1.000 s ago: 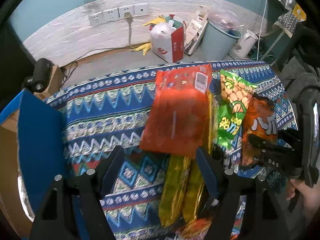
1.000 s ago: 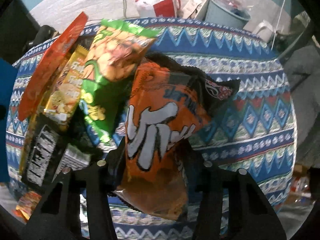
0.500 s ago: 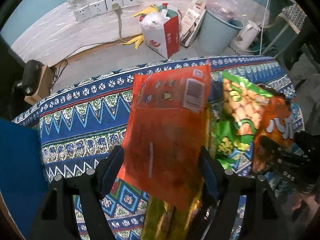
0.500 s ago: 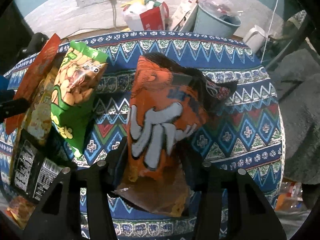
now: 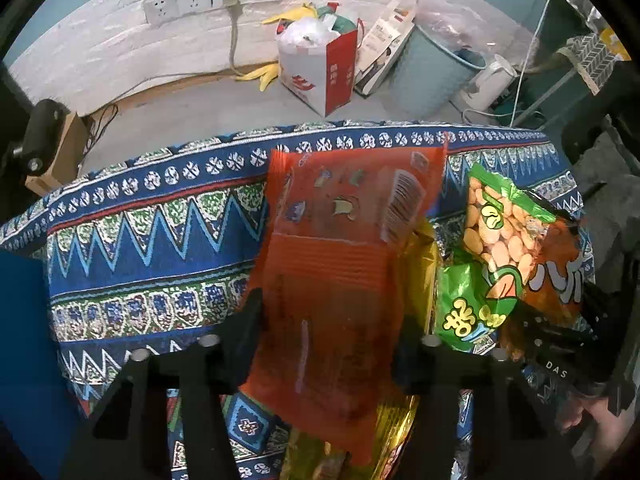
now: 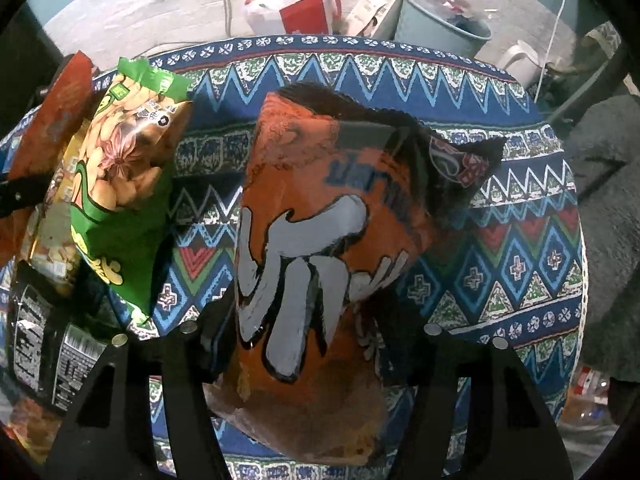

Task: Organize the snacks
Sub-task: 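Grasp the orange bag with the left tool while the right tool grasps the orange Thai-text bag, then carry both orange bags into the cardboard box and open both tools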

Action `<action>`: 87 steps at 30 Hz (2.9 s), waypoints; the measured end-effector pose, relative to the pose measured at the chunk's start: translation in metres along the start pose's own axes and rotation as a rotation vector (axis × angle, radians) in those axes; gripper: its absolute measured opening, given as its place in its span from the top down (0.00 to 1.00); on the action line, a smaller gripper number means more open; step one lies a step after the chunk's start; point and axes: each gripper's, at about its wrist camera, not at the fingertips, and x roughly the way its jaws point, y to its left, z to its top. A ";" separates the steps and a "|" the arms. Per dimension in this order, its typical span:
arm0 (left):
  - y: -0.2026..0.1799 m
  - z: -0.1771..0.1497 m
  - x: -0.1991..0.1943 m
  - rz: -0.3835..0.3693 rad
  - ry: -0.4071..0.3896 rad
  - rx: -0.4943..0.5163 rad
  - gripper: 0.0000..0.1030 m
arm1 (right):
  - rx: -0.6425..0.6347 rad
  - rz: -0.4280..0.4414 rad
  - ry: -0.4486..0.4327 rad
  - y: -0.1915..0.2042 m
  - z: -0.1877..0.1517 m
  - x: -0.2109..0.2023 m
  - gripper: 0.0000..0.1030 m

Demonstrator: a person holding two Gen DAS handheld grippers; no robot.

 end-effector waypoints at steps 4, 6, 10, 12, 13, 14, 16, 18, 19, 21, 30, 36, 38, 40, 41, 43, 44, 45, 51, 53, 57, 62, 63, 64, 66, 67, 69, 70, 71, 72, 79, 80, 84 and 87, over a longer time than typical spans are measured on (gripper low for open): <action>0.003 -0.002 -0.012 0.025 -0.027 0.015 0.75 | -0.017 0.004 -0.002 0.004 0.001 -0.003 0.49; 0.007 -0.004 -0.018 0.027 -0.038 0.008 0.76 | -0.029 -0.005 -0.007 0.006 -0.001 -0.006 0.49; 0.016 -0.009 -0.029 0.028 -0.055 -0.011 0.77 | -0.037 -0.015 -0.022 0.011 -0.004 -0.016 0.49; 0.018 -0.012 -0.037 0.038 -0.071 -0.003 0.77 | -0.034 -0.014 -0.028 0.011 -0.006 -0.022 0.49; 0.018 -0.014 -0.040 0.040 -0.077 0.001 0.77 | -0.034 -0.015 -0.035 0.013 -0.008 -0.026 0.49; 0.019 -0.016 -0.043 0.042 -0.085 0.005 0.77 | -0.034 -0.018 -0.043 0.014 -0.009 -0.030 0.49; 0.018 -0.020 -0.051 0.050 -0.101 0.017 0.77 | -0.038 -0.020 -0.057 0.017 -0.011 -0.039 0.49; 0.017 -0.024 -0.060 0.061 -0.114 0.025 0.77 | -0.040 -0.020 -0.071 0.018 -0.012 -0.046 0.49; 0.017 -0.026 -0.064 0.064 -0.120 0.028 0.77 | -0.040 -0.020 -0.076 0.019 -0.012 -0.049 0.49; 0.017 -0.030 -0.073 0.066 -0.132 0.029 0.77 | -0.044 -0.019 -0.089 0.020 -0.013 -0.055 0.49; 0.018 -0.050 -0.114 0.082 -0.203 0.053 0.77 | -0.082 -0.009 -0.163 0.040 -0.015 -0.093 0.49; 0.030 -0.065 -0.139 0.092 -0.237 0.040 0.77 | -0.133 0.005 -0.213 0.065 -0.014 -0.118 0.49; 0.034 -0.070 -0.147 0.096 -0.251 0.034 0.77 | -0.153 0.012 -0.228 0.075 -0.015 -0.126 0.49; 0.039 -0.075 -0.155 0.097 -0.264 0.027 0.77 | -0.173 0.021 -0.243 0.084 -0.016 -0.133 0.49; 0.042 -0.078 -0.160 0.100 -0.270 0.023 0.77 | -0.183 0.026 -0.249 0.089 -0.016 -0.137 0.49; 0.046 -0.082 -0.169 0.104 -0.284 0.018 0.77 | -0.202 0.034 -0.262 0.098 -0.017 -0.144 0.49; 0.048 -0.083 -0.172 0.105 -0.290 0.016 0.77 | -0.210 0.038 -0.267 0.103 -0.018 -0.146 0.49; 0.051 -0.086 -0.176 0.107 -0.297 0.012 0.77 | -0.219 0.043 -0.272 0.107 -0.017 -0.149 0.49; 0.070 -0.101 -0.194 0.114 -0.322 -0.013 0.77 | -0.271 0.078 -0.296 0.138 -0.017 -0.164 0.49; 0.077 -0.105 -0.198 0.117 -0.329 -0.024 0.77 | -0.286 0.089 -0.301 0.147 -0.016 -0.168 0.49; 0.094 -0.114 -0.207 0.141 -0.352 -0.046 0.77 | -0.319 0.109 -0.309 0.171 -0.013 -0.174 0.49; 0.114 -0.126 -0.216 0.137 -0.362 -0.083 0.77 | -0.354 0.139 -0.309 0.200 -0.010 -0.177 0.49; 0.119 -0.128 -0.219 0.139 -0.366 -0.092 0.77 | -0.360 0.143 -0.308 0.205 -0.009 -0.177 0.49; 0.122 -0.130 -0.220 0.140 -0.368 -0.098 0.77 | -0.369 0.147 -0.308 0.211 -0.008 -0.178 0.49; 0.132 -0.135 -0.224 0.139 -0.376 -0.120 0.77 | -0.382 0.152 -0.307 0.221 -0.007 -0.178 0.49; 0.135 -0.137 -0.226 0.140 -0.379 -0.128 0.77 | -0.388 0.157 -0.306 0.227 -0.007 -0.178 0.49; 0.145 -0.141 -0.228 0.144 -0.383 -0.149 0.77 | -0.400 0.167 -0.304 0.237 -0.006 -0.178 0.49; 0.150 -0.143 -0.228 0.145 -0.384 -0.160 0.77 | -0.407 0.173 -0.303 0.243 -0.006 -0.178 0.49; 0.157 -0.146 -0.229 0.147 -0.381 -0.173 0.77 | -0.413 0.178 -0.302 0.247 -0.006 -0.178 0.49; 0.162 -0.148 -0.230 0.148 -0.380 -0.181 0.77 | -0.420 0.183 -0.300 0.252 -0.005 -0.178 0.49; 0.197 -0.168 -0.231 0.178 -0.372 -0.240 0.77 | -0.458 0.237 -0.284 0.288 -0.001 -0.178 0.49; 0.201 -0.169 -0.231 0.183 -0.371 -0.247 0.77 | -0.463 0.242 -0.284 0.293 0.000 -0.179 0.49; 0.215 -0.178 -0.230 0.205 -0.369 -0.275 0.77 | -0.486 0.265 -0.285 0.317 0.003 -0.181 0.49; 0.228 -0.185 -0.230 0.215 -0.363 -0.299 0.77 | -0.512 0.279 -0.286 0.337 0.001 -0.182 0.49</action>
